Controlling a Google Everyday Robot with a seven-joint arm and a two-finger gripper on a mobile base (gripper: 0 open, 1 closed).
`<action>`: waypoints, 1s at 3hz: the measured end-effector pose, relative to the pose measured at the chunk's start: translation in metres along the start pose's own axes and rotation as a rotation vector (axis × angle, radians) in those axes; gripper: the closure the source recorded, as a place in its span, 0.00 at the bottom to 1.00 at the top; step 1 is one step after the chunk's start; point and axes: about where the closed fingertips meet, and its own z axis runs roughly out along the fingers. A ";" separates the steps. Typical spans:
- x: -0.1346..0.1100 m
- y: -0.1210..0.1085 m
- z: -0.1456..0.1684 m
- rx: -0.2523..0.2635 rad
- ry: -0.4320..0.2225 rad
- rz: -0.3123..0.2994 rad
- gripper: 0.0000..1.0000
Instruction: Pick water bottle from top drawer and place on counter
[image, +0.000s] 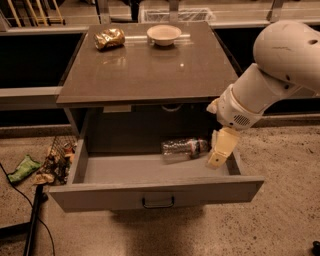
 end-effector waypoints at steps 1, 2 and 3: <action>0.000 -0.009 0.014 -0.010 -0.011 0.008 0.00; -0.003 -0.028 0.037 -0.030 -0.046 0.011 0.00; -0.006 -0.046 0.066 -0.044 -0.058 0.018 0.00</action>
Offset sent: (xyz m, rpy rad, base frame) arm 0.0646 0.0197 -0.0568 0.1126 0.0415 0.0118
